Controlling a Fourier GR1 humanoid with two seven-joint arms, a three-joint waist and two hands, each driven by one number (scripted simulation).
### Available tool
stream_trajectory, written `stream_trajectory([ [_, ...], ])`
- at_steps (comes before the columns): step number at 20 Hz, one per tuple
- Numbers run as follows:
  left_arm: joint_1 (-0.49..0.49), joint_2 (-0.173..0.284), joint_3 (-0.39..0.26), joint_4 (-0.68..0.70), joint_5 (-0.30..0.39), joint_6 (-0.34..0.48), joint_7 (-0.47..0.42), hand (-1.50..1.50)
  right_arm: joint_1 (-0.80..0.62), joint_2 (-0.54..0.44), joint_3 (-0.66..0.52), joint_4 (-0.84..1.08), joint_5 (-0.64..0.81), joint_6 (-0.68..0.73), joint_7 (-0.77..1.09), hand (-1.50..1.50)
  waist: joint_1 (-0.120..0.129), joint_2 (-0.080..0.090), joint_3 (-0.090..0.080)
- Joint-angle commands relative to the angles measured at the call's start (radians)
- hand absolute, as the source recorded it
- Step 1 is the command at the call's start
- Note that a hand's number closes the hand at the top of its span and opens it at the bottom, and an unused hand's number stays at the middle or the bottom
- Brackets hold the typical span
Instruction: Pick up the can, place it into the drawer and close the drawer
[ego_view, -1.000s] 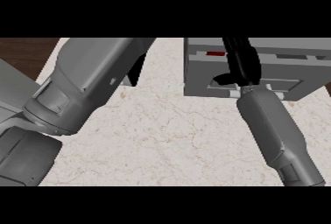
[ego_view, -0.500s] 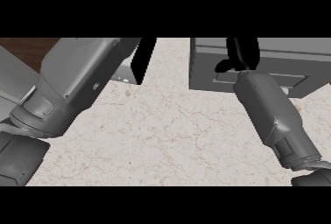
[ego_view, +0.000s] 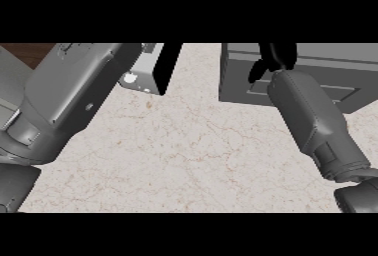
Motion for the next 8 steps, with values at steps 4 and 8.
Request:
stream_trajectory([
  [4, 0.089, 0.039, -0.007, -0.103, 0.002, -0.022, 0.017, -1.5, -0.096, 0.024, -0.111, -0.027, -0.13, -0.014, -0.115, -1.5, 0.014, -0.008, -0.005],
  [8, 0.104, 0.086, -0.003, -0.147, -0.004, -0.021, 0.039, -1.5, -0.114, 0.032, -0.133, -0.009, -0.143, -0.022, -0.143, -1.5, 0.013, -0.005, -0.005],
])
